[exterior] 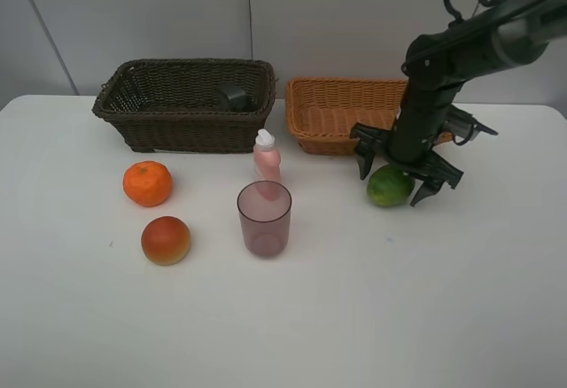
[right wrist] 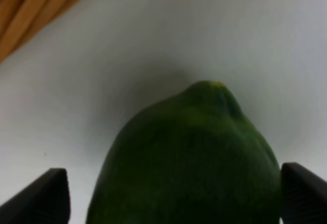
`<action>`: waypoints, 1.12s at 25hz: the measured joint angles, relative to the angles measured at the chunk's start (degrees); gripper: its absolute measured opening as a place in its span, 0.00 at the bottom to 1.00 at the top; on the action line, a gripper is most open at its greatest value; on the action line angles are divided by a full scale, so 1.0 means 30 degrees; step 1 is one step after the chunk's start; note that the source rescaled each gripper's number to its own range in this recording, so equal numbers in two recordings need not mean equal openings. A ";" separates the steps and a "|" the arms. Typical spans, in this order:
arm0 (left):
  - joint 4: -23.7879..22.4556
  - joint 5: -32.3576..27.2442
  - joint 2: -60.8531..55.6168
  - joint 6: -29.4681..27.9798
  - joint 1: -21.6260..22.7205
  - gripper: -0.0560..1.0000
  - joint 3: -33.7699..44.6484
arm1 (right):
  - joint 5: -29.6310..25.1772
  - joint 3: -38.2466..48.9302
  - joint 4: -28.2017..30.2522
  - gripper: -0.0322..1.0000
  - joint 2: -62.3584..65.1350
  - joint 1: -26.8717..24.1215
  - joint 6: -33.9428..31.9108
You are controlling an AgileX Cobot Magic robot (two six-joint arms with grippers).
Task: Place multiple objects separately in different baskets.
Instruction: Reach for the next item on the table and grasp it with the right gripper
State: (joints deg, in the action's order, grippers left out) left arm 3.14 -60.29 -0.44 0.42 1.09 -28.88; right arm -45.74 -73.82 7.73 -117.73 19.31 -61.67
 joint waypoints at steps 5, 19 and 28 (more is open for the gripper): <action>0.0000 0.0000 0.0000 0.0000 0.0000 0.93 0.0000 | 0.0000 0.0000 0.0005 0.90 -0.0201 0.0000 0.0233; 0.0000 0.0000 0.0000 0.0000 0.0000 0.93 0.0000 | 0.0099 0.0000 0.0005 0.90 -0.0352 0.0000 0.0935; 0.0000 0.0000 0.0000 0.0000 0.0000 0.93 0.0000 | -0.0110 0.0000 0.0005 0.59 -0.0352 0.0000 0.0935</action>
State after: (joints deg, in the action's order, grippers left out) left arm 3.14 -60.29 -0.44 0.42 1.09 -28.88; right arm -46.07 -73.82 7.74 -118.79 19.31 -58.87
